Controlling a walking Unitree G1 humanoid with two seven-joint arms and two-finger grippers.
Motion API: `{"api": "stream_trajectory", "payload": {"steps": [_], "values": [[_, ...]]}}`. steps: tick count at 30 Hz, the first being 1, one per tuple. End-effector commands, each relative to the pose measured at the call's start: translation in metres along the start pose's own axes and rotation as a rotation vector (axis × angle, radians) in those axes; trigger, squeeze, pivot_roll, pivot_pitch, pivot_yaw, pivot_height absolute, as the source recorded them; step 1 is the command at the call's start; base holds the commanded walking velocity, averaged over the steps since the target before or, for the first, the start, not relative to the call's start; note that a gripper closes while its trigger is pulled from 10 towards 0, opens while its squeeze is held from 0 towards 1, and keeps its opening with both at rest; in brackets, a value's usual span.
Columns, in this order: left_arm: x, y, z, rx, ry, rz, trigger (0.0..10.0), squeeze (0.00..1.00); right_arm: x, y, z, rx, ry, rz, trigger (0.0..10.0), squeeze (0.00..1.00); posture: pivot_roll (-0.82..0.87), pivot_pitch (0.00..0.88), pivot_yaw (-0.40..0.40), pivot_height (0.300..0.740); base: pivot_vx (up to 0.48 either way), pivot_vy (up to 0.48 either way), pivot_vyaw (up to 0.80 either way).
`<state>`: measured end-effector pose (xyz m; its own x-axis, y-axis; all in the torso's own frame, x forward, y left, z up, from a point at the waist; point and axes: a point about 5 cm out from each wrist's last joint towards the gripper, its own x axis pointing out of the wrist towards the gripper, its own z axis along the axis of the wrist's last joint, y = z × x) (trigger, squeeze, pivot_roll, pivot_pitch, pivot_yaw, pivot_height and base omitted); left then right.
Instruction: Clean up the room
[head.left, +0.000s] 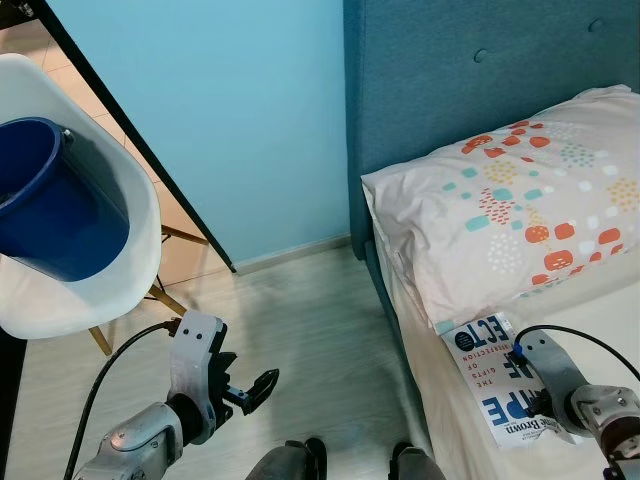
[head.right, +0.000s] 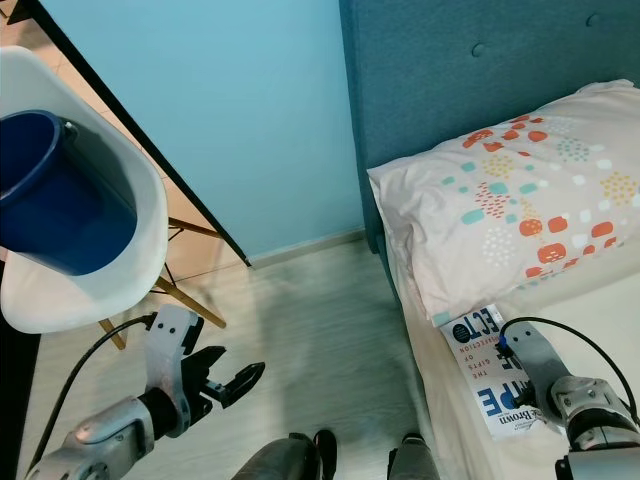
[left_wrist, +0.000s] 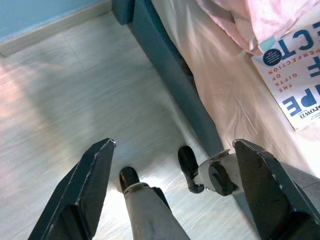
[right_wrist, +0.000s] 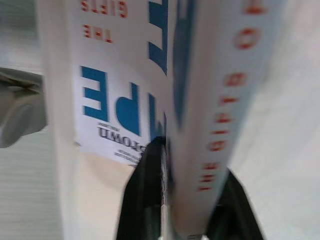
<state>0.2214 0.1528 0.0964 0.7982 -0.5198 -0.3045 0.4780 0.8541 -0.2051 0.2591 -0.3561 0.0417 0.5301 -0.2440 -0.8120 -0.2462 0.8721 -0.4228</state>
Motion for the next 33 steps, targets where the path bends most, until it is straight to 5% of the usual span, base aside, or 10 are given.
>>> {"api": "stream_trajectory", "payload": {"steps": [1,15,16,17,18,20,26,27,29,33], "values": [[-0.006,0.003,-0.006,0.006,0.039,0.014,10.0,0.0,0.0,-0.003,-0.017,0.001,0.062,-0.043,10.0,1.0,0.1,0.371,0.176,0.74,0.0,0.0,0.0],[0.019,0.006,0.006,0.007,-0.018,0.022,10.0,0.0,-0.017,-0.046,-0.019,0.03,0.03,-0.272,10.0,1.0,0.04,0.244,0.122,0.74,0.0,0.0,0.0],[0.024,0.007,0.006,0.004,-0.029,0.031,10.0,0.0,-0.018,-0.047,-0.009,0.052,-0.023,-0.273,10.0,0.84,0.03,0.216,0.107,0.74,0.0,0.0,0.0],[0.027,0.008,0.006,0.002,-0.034,0.038,10.0,0.0,-0.018,-0.047,-0.003,0.068,-0.062,-0.271,10.0,0.84,0.03,0.216,0.107,0.74,0.0,0.0,0.0],[0.032,0.011,0.005,-0.006,-0.035,0.056,10.0,0.0,-0.017,-0.044,0.007,0.12,-0.118,-0.255,10.0,0.0,0.02,0.182,0.092,0.74,0.0,0.0,0.0],[0.035,0.015,0.003,-0.01,-0.03,0.085,10.0,0.0,-0.015,-0.038,0.016,0.17,-0.172,-0.232,10.0,0.0,0.02,0.174,0.088,0.74,0.0,0.0,0.0],[0.042,0.056,-0.031,-0.05,0.053,0.357,10.0,0.0,0.003,0.038,0.068,0.339,-0.461,0.06,10.0,0.0,0.0,0.057,0.013,0.74,0.0,0.0,0.0],[0.042,0.056,-0.031,-0.05,0.053,0.357,10.0,0.0,0.003,0.038,0.068,0.339,-0.461,0.06,10.0,0.0,0.0,0.057,0.013,0.74,0.0,0.0,0.0],[0.035,0.076,-0.048,-0.125,0.08,0.487,10.0,0.0,0.004,0.079,0.086,0.354,-0.585,0.211,10.0,0.0,0.0,0.031,-0.011,0.74,0.0,0.0,0.0],[0.029,0.09,-0.063,-0.185,0.1,0.577,10.0,0.0,0.004,0.108,0.094,0.377,-0.629,0.305,10.0,0.0,-0.02,0.006,-0.027,0.74,0.0,0.0,0.0]]}}
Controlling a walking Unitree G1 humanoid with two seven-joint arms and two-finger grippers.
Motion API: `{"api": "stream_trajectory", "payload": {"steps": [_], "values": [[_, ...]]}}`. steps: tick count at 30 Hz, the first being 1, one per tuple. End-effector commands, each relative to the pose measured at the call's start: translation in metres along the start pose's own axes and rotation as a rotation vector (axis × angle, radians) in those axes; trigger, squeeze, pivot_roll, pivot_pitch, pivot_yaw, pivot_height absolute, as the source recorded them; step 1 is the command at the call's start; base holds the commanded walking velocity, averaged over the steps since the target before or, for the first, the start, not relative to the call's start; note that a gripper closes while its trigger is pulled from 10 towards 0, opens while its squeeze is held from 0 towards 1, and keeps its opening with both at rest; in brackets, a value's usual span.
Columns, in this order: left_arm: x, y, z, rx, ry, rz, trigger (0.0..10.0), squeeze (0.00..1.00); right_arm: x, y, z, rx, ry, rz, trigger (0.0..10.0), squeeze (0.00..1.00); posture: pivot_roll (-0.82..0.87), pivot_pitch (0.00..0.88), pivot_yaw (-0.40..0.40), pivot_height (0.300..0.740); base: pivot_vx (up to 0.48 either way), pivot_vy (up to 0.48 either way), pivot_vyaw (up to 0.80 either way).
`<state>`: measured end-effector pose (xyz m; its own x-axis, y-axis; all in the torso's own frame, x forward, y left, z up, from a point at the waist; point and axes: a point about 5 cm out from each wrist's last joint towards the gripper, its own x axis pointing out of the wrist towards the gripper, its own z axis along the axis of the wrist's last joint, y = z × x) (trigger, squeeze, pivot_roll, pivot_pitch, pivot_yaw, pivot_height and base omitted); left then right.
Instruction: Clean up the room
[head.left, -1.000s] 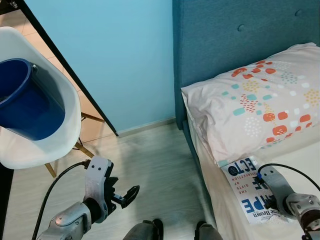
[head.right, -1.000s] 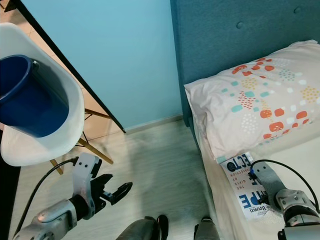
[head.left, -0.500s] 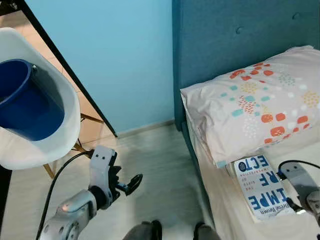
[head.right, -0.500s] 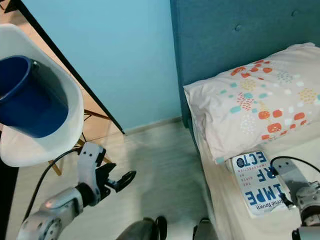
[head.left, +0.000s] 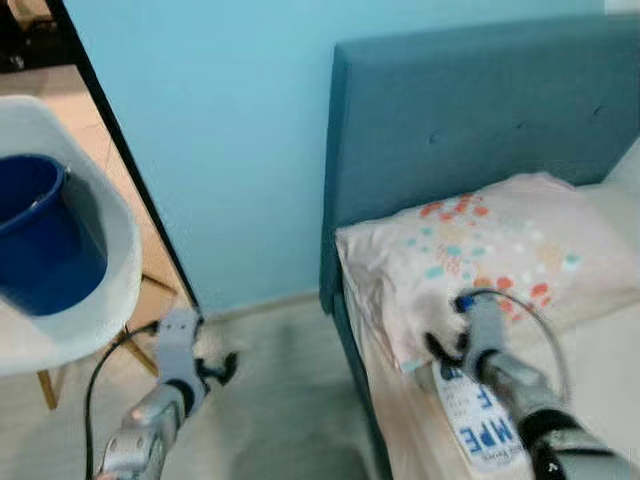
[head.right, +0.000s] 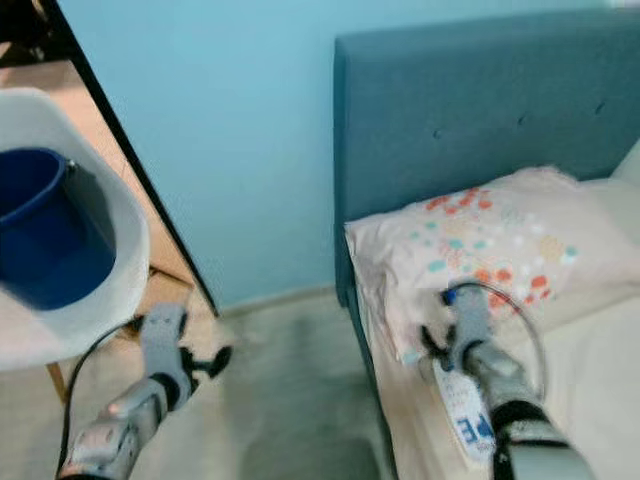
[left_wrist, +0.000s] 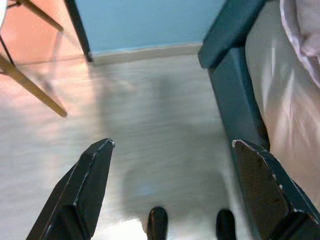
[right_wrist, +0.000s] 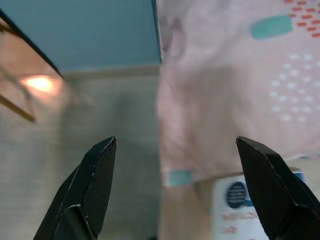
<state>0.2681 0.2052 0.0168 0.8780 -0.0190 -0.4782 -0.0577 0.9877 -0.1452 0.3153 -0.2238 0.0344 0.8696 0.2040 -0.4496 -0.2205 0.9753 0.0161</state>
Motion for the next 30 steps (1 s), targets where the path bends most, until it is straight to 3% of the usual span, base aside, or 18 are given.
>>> {"api": "stream_trajectory", "payload": {"steps": [1,3,6,8,9,10,12,14,16,24,30], "values": [[0.001,0.017,-0.016,-0.041,0.046,0.091,10.0,0.0,0.002,0.016,-0.014,0.013,0.029,0.043,10.0,0.0,-0.03,0.0,-0.041,0.74,0.0,0.0,0.0],[0.001,0.025,-0.04,-0.047,0.13,0.157,10.0,0.0,0.002,0.033,-0.04,0.026,0.146,0.051,10.0,0.0,-0.03,0.0,-0.056,0.74,0.0,0.0,0.0],[-0.001,0.026,-0.051,-0.047,0.172,0.174,10.0,0.0,-0.001,0.035,-0.055,0.019,0.214,0.023,10.0,0.0,-0.03,0.0,-0.058,0.74,0.0,0.0,0.0],[-0.007,0.024,-0.076,-0.052,0.279,0.184,10.0,0.0,-0.017,0.033,-0.091,0.067,0.347,-0.052,10.0,0.0,-0.03,0.0,-0.063,0.74,0.0,0.0,0.0],[-0.007,0.024,-0.076,-0.052,0.279,0.184,10.0,0.0,-0.017,0.033,-0.091,0.067,0.347,-0.052,10.0,0.0,-0.03,0.0,-0.063,0.74,0.0,0.0,0.0],[-0.011,0.023,-0.088,-0.068,0.327,0.193,10.0,0.0,-0.026,0.029,-0.105,0.118,0.392,-0.102,10.0,0.0,-0.03,0.0,-0.06,0.74,0.0,0.0,0.0],[-0.011,0.023,-0.088,-0.068,0.327,0.193,10.0,0.0,-0.026,0.029,-0.105,0.118,0.392,-0.102,10.0,0.0,-0.03,0.0,-0.06,0.74,0.0,0.0,0.0],[-0.024,0.023,-0.117,-0.081,0.44,0.228,10.0,0.0,-0.051,0.018,-0.138,0.236,0.487,-0.239,10.0,0.0,-0.05,0.0,-0.046,0.74,-0.309,0.0,0.0],[-0.039,0.023,-0.139,-0.077,0.522,0.247,10.0,0.0,-0.072,0.014,-0.163,0.266,0.561,-0.299,10.0,0.0,-0.05,0.0,-0.045,0.74,-0.366,0.0,0.0],[-0.06,0.029,-0.165,-0.027,0.622,0.256,10.0,0.0,-0.101,0.023,-0.195,0.295,0.668,-0.31,10.0,0.0,-0.07,0.0,-0.032,0.74,-0.371,0.0,-0.27],[-0.061,0.031,-0.165,-0.02,0.624,0.259,10.0,0.0,-0.106,0.019,-0.198,0.299,0.672,-0.343,10.0,0.0,-0.08,0.0,-0.026,0.74,-0.379,0.0,-0.68]]}}
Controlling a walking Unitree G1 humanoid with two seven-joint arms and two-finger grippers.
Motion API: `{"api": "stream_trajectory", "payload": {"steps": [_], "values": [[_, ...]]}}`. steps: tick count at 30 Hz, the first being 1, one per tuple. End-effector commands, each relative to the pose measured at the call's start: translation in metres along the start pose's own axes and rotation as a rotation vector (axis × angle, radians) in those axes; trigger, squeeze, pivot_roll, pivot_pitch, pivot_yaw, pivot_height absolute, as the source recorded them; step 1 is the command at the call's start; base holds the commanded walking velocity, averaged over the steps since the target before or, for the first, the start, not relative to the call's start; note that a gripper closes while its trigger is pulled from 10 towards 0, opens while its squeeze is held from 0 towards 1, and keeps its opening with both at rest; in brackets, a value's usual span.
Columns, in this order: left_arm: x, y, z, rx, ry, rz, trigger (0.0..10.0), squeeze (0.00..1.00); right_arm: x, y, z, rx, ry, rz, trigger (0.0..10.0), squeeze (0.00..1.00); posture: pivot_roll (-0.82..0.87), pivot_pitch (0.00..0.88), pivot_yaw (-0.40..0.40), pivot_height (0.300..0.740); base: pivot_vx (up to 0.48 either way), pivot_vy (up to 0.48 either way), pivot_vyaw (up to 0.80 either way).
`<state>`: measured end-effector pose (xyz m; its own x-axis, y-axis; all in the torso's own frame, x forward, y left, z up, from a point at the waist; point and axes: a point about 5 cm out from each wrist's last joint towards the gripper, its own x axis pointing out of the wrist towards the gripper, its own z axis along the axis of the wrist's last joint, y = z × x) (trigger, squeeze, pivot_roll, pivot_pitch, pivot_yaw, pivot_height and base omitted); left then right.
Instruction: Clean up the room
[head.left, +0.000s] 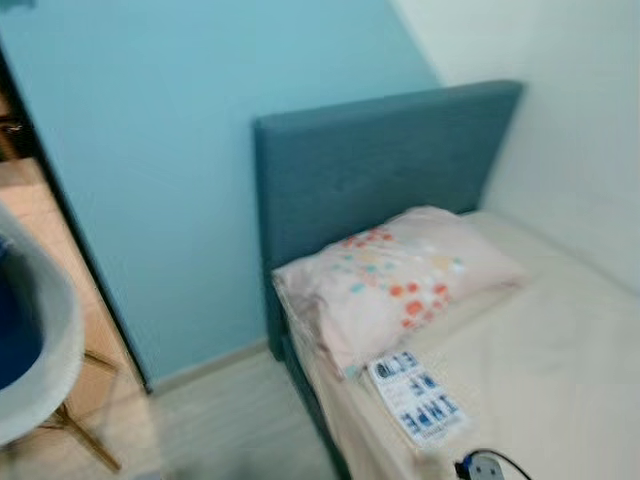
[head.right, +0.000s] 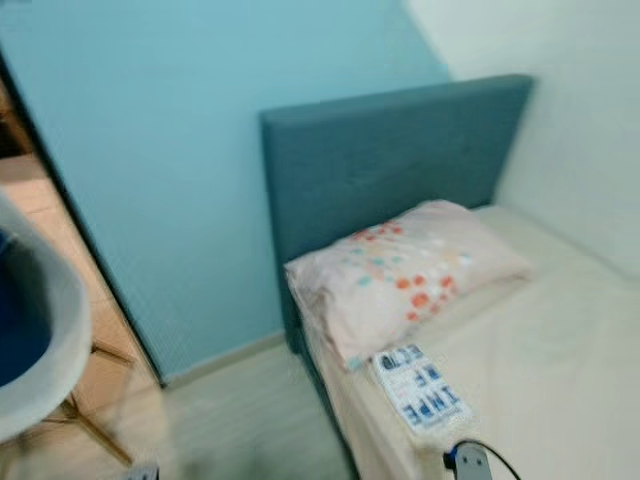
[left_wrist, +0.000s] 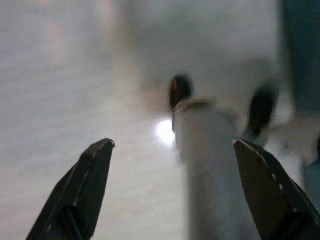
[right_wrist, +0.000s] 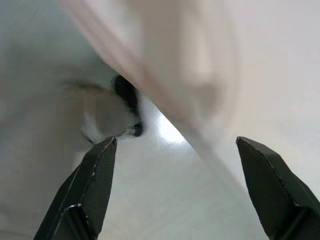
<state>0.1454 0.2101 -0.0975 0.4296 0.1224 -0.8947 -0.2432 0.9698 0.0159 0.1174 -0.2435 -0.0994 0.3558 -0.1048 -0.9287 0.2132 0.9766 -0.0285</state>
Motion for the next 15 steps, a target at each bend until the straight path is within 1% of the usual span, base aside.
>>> {"api": "stream_trajectory", "payload": {"steps": [1,3,6,7,8,15], "values": [[-0.001,0.004,-0.009,0.014,0.029,0.009,10.0,0.0,0.0,-0.001,0.016,0.006,-0.045,-0.007,10.0,0.0,-0.07,0.0,-0.026,0.74,-0.379,0.0,0.0],[-0.001,0.005,-0.009,0.016,0.027,0.008,10.0,0.0,0.0,-0.002,0.016,0.004,-0.045,-0.009,10.0,0.0,-0.07,0.0,-0.026,0.74,-0.381,0.0,0.0],[0.0,0.0,0.0,0.029,0.005,-0.007,10.0,0.0,-0.001,-0.007,0.022,-0.015,-0.057,-0.015,10.0,0.0,-0.07,0.0,-0.026,0.74,-0.38,0.0,0.0],[0.0,0.0,0.0,0.029,0.005,-0.007,10.0,0.0,-0.001,-0.007,0.022,-0.015,-0.057,-0.015,10.0,0.0,-0.07,0.0,-0.026,0.74,-0.379,0.0,0.0],[0.001,-0.006,0.006,0.04,-0.008,-0.022,10.0,0.0,-0.001,-0.008,0.026,-0.025,-0.062,-0.019,10.0,0.0,-0.07,0.0,-0.028,0.74,-0.382,0.0,0.0],[0.002,-0.011,0.009,0.049,-0.017,-0.038,10.0,0.0,-0.001,-0.007,0.024,-0.044,-0.046,-0.024,10.0,0.0,-0.06,0.0,-0.027,0.74,-0.381,0.0,0.0]]}}
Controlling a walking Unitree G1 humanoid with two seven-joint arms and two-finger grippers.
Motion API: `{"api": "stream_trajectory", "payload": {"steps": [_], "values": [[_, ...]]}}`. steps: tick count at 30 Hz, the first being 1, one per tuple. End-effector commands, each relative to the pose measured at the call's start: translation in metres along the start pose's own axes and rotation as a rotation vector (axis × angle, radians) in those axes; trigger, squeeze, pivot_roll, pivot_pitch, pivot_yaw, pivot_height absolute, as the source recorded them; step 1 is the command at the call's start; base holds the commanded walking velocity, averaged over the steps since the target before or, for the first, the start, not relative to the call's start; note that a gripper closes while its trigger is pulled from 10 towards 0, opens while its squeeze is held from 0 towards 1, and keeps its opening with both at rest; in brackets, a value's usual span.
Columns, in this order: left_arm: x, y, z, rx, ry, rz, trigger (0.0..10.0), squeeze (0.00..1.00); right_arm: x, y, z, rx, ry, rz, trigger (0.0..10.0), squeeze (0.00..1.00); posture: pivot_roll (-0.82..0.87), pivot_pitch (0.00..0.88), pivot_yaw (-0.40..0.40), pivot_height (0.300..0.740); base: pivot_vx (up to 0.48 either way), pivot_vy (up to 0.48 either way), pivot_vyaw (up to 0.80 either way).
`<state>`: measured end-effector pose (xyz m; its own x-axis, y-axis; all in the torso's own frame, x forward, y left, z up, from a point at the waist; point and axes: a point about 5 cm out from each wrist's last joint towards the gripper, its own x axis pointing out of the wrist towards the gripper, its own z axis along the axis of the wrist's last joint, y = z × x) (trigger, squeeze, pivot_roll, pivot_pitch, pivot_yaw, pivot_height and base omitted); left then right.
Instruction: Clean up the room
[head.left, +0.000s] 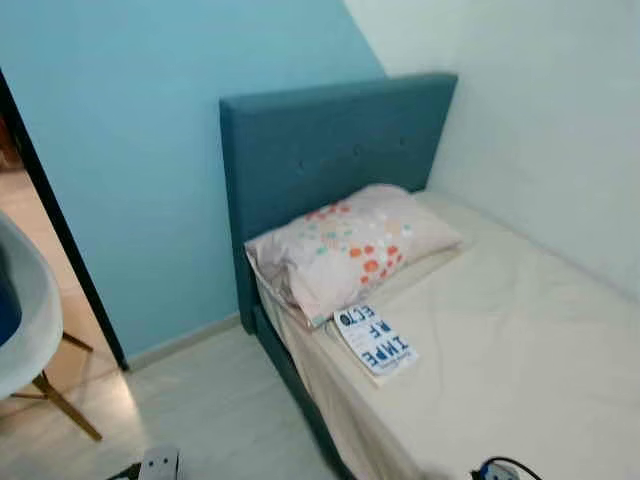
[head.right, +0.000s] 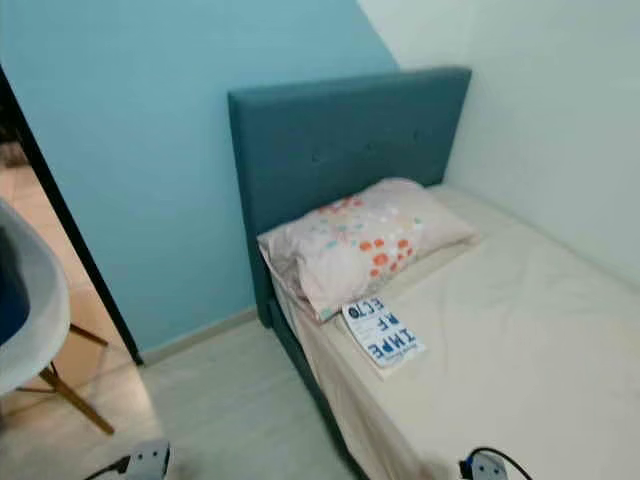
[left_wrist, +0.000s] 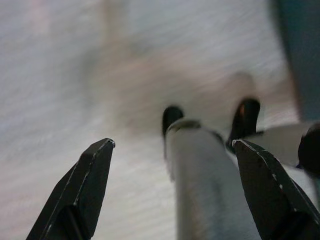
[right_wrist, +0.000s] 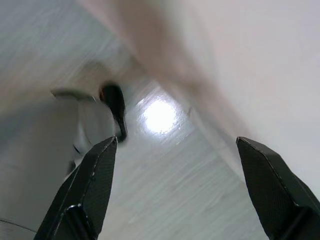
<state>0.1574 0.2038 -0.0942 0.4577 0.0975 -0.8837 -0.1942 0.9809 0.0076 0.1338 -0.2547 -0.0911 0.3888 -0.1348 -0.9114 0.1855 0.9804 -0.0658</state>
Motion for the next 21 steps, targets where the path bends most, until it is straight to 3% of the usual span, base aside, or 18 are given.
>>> {"api": "stream_trajectory", "payload": {"steps": [1,3,11,17,21], "values": [[0.0,-0.003,-0.002,0.013,0.008,-0.011,10.0,0.0,0.0,0.002,0.002,-0.008,0.001,-0.002,10.0,0.0,-0.06,0.0,-0.025,0.74,-0.379,0.0,0.0],[0.0,-0.003,-0.005,0.03,0.014,-0.015,10.0,0.0,0.001,0.009,-0.004,-0.018,0.017,0.011,10.0,0.0,-0.06,0.0,-0.023,0.74,-0.381,0.0,-0.38],[-0.001,0.001,-0.009,0.037,0.025,-0.011,10.0,0.0,0.001,0.013,-0.013,-0.033,0.035,0.019,10.0,0.0,-0.06,0.0,-0.028,0.74,-0.382,0.0,-0.76],[-0.001,-0.001,-0.007,0.02,0.006,-0.019,10.0,0.0,0.0,0.004,-0.013,-0.049,0.038,0.003,10.0,0.0,-0.06,0.0,-0.03,0.74,-0.275,0.0,-0.75],[0.0,-0.007,0.0,0.094,-0.023,-0.054,10.0,0.0,-0.002,-0.008,-0.009,-0.025,0.016,-0.024,10.0,0.0,-0.06,0.0,-0.029,0.74,0.0,0.0,-0.75]]}}
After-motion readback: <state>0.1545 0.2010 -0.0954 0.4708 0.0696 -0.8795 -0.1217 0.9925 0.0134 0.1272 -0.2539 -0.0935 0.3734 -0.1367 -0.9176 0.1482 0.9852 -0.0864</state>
